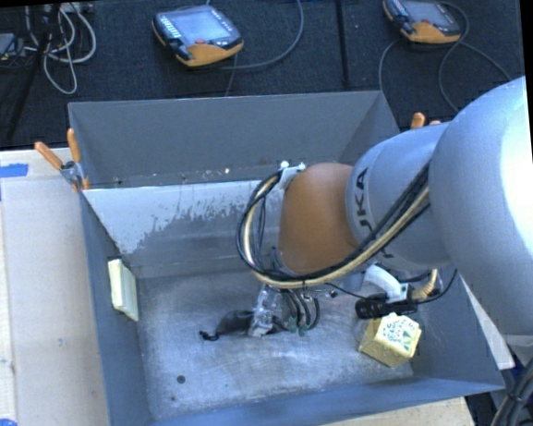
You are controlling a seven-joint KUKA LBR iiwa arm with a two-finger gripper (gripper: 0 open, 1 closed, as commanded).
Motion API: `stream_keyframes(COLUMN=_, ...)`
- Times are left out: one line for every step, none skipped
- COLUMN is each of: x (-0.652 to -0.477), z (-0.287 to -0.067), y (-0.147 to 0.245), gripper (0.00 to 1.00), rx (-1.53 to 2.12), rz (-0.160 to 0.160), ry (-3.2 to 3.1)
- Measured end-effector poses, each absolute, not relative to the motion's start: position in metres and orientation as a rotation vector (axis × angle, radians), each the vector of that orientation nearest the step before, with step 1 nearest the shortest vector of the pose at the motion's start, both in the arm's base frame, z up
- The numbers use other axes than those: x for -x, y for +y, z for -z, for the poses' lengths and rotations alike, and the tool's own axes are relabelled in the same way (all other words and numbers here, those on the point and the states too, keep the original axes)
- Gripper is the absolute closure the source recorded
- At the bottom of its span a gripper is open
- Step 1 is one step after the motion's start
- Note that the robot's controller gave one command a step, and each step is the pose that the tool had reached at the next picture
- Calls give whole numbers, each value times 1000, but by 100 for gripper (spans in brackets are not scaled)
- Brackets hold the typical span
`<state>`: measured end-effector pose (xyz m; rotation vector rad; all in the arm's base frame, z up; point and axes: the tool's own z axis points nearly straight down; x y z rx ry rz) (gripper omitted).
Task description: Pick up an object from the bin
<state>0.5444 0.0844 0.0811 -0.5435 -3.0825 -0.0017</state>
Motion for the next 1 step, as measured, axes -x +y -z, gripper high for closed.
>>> stream_keyframes(x=-543, z=-85, y=84, gripper=100, rx=544, rz=-1, ry=-3083)
